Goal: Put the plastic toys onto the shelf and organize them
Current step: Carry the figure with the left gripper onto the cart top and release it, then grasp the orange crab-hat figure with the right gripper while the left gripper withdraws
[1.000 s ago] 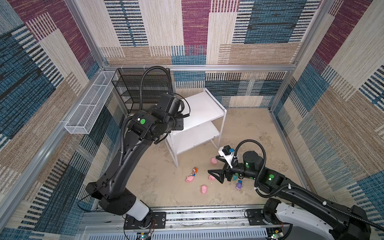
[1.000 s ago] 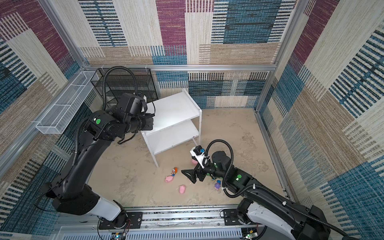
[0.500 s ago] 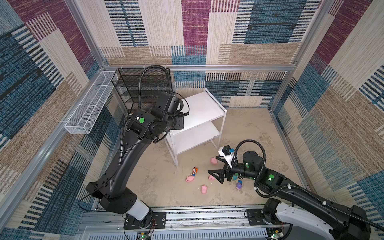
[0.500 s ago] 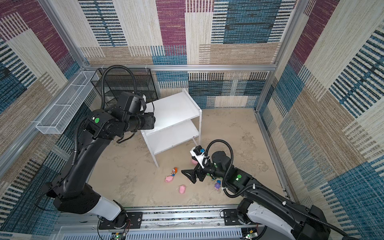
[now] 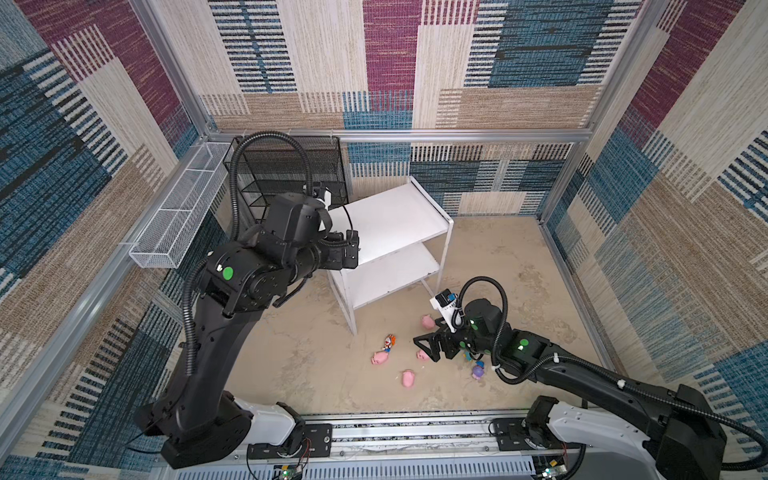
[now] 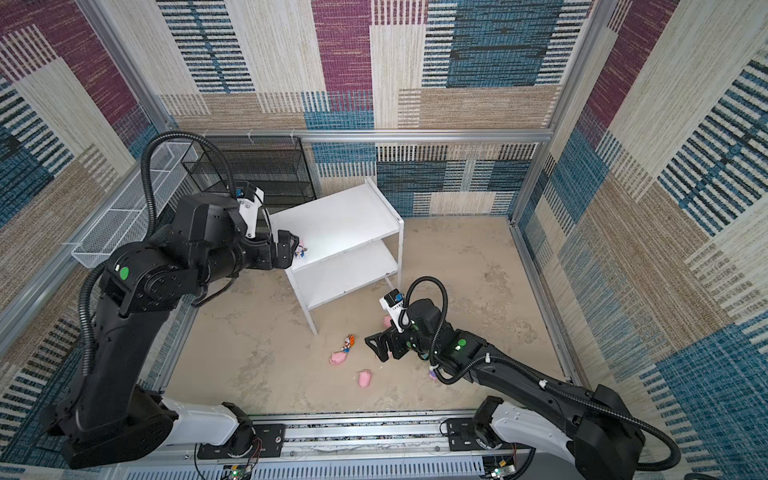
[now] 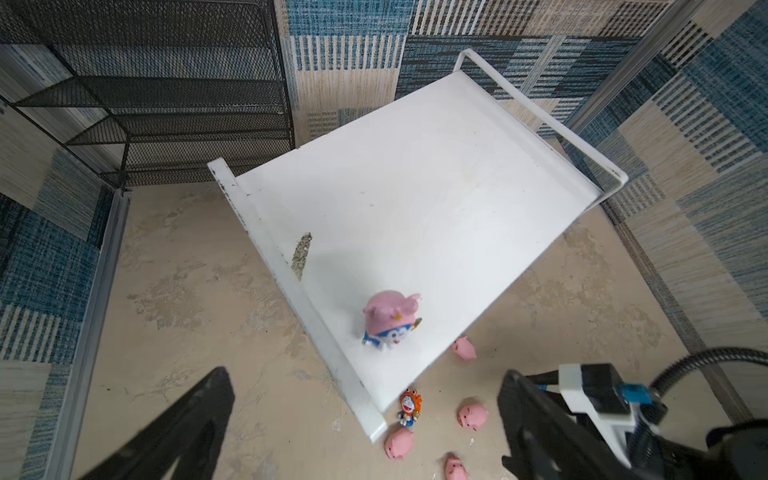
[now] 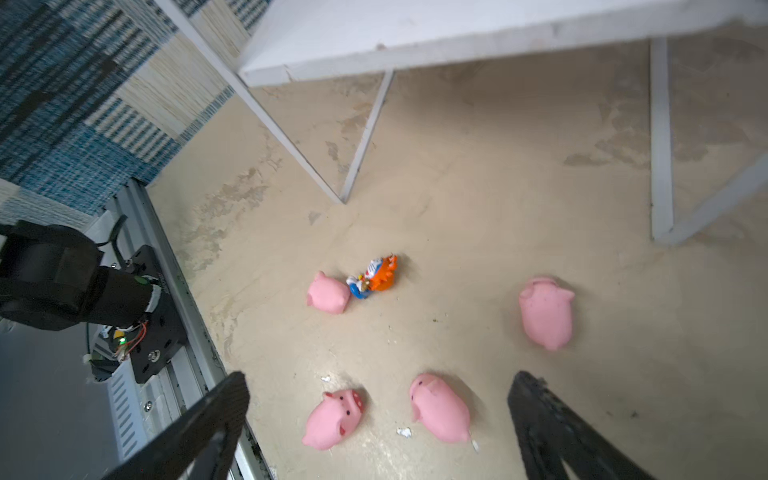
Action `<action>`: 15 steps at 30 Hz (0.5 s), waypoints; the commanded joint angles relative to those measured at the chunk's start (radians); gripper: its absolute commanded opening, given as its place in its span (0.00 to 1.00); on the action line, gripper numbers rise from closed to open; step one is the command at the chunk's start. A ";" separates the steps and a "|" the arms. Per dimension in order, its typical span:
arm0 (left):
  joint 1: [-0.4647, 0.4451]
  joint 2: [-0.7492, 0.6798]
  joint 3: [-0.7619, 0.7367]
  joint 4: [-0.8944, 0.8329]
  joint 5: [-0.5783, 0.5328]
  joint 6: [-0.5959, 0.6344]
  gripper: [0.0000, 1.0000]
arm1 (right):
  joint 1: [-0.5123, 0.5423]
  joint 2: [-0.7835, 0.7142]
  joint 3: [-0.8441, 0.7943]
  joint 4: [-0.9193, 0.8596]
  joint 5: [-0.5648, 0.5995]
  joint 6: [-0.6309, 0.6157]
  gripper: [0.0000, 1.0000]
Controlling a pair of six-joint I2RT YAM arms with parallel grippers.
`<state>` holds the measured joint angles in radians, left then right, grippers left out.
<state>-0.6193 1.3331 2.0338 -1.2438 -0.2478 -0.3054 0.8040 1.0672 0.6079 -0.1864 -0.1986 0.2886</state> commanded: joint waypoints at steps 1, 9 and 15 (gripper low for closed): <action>0.000 -0.075 -0.085 0.027 0.085 0.101 1.00 | 0.000 0.045 -0.014 0.021 -0.033 0.112 0.92; 0.001 -0.336 -0.406 0.128 0.159 0.100 1.00 | 0.017 0.265 0.027 0.193 -0.146 0.220 0.74; 0.000 -0.457 -0.541 0.129 0.226 0.122 0.99 | 0.051 0.470 0.141 0.204 -0.118 0.250 0.71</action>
<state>-0.6197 0.9024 1.5242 -1.1549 -0.0879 -0.2192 0.8463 1.4811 0.7170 -0.0376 -0.3218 0.4969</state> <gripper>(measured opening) 0.995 0.716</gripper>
